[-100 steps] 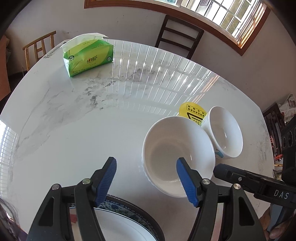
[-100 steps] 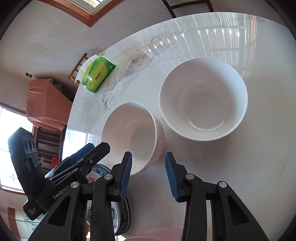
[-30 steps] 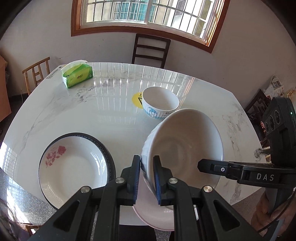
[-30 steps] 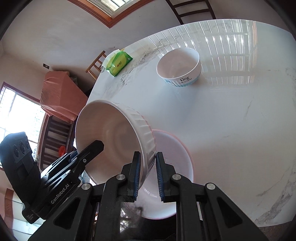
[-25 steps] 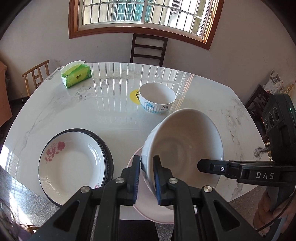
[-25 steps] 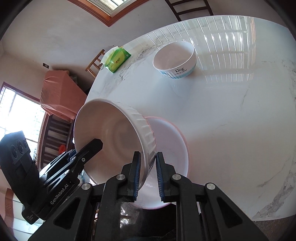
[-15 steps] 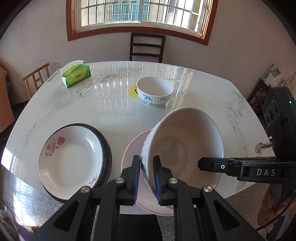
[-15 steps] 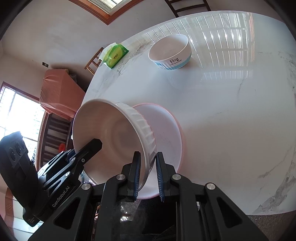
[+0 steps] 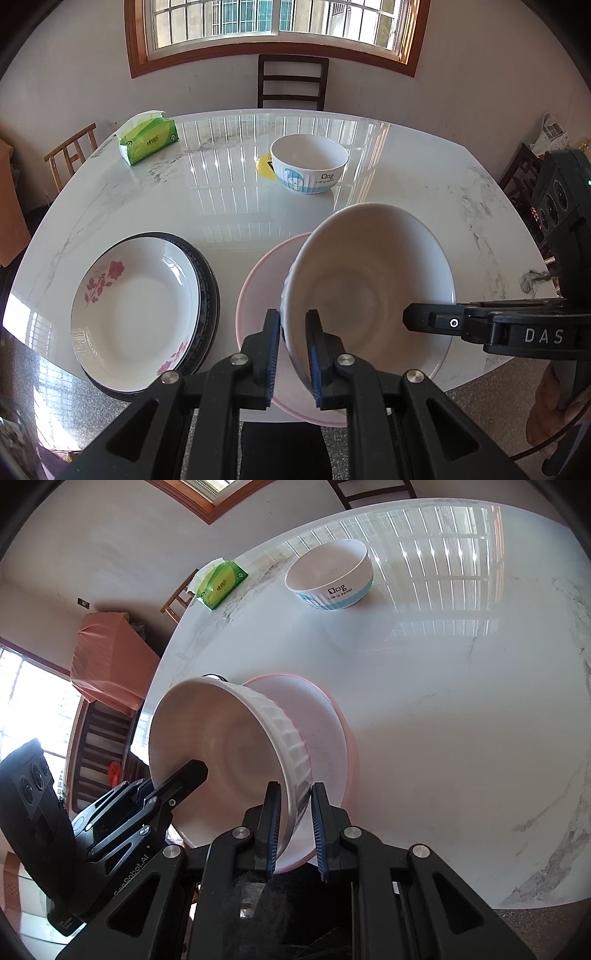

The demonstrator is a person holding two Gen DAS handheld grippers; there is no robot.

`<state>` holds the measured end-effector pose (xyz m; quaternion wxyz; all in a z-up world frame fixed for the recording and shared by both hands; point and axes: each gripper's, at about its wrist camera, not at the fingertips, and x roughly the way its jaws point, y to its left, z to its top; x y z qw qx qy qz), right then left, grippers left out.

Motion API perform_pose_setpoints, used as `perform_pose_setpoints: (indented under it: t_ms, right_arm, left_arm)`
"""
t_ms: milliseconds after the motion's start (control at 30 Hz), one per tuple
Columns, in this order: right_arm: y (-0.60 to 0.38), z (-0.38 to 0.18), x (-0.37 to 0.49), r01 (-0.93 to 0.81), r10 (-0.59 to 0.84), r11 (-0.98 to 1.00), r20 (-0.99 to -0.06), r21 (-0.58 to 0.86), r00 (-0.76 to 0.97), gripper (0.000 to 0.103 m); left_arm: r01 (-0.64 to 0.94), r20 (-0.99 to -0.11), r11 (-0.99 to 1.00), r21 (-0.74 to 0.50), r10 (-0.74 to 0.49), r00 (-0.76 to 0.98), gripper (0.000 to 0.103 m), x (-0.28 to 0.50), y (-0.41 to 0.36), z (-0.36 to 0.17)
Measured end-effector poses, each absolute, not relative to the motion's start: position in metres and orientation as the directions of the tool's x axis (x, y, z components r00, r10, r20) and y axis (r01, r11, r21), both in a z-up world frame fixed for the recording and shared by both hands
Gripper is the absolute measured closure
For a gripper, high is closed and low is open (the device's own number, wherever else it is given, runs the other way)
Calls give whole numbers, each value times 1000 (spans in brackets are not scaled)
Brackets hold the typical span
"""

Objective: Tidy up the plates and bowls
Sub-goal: 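Carry the 'Rabbit' bowl and lower it into the pink bowl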

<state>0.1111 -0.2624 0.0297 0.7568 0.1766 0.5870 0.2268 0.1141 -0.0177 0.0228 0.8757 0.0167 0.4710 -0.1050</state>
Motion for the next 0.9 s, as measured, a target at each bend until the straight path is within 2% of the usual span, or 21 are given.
perform_pose_setpoints:
  t_ms: [900]
  right_arm:
    - [-266,29,108,-145,524,852,-822,503,222,87]
  left_arm:
    - [179,-861,981,-72,-152,485,87,123,-11,2]
